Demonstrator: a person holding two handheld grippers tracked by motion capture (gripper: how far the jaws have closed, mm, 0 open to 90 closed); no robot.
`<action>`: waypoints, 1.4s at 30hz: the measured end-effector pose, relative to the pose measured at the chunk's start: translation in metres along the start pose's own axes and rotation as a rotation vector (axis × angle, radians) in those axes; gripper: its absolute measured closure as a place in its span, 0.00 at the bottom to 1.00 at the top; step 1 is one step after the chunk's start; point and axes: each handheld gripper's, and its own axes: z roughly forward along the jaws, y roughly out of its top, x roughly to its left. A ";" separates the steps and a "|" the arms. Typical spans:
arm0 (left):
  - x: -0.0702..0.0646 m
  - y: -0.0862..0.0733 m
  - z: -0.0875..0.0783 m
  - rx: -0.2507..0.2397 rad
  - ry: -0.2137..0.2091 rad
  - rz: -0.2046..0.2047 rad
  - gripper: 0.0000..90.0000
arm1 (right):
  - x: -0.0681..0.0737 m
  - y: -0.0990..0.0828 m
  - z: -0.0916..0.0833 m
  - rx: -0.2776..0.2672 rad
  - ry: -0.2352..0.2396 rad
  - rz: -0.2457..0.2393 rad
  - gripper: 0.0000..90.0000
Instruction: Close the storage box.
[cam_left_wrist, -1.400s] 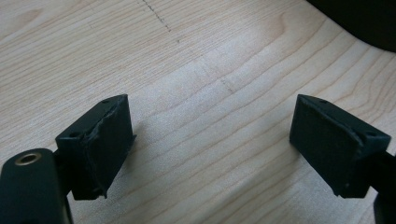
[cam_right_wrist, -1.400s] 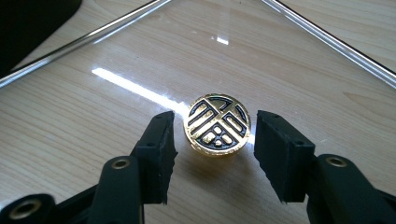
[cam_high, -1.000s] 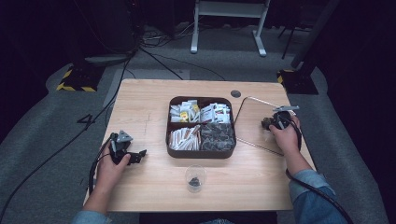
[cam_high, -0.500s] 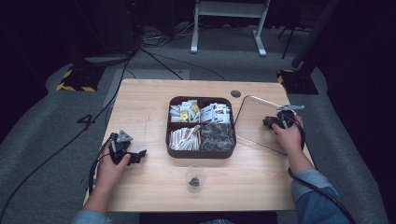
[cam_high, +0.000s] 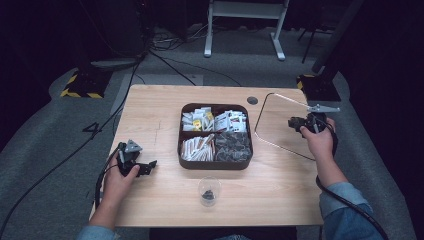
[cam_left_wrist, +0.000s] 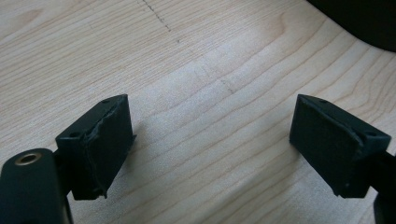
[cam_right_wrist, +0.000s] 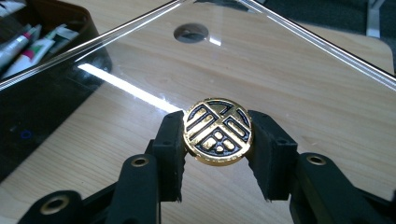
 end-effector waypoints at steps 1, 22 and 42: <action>0.000 0.000 0.000 0.000 0.000 0.000 0.15 | 0.000 0.001 -0.002 -0.003 0.005 0.000 0.65; 0.000 0.000 0.000 0.002 -0.001 0.001 0.15 | 0.035 0.030 -0.026 -0.043 0.085 -0.034 0.65; 0.000 0.000 0.000 0.004 0.003 0.002 0.15 | 0.108 0.069 -0.016 -0.047 0.182 -0.132 0.65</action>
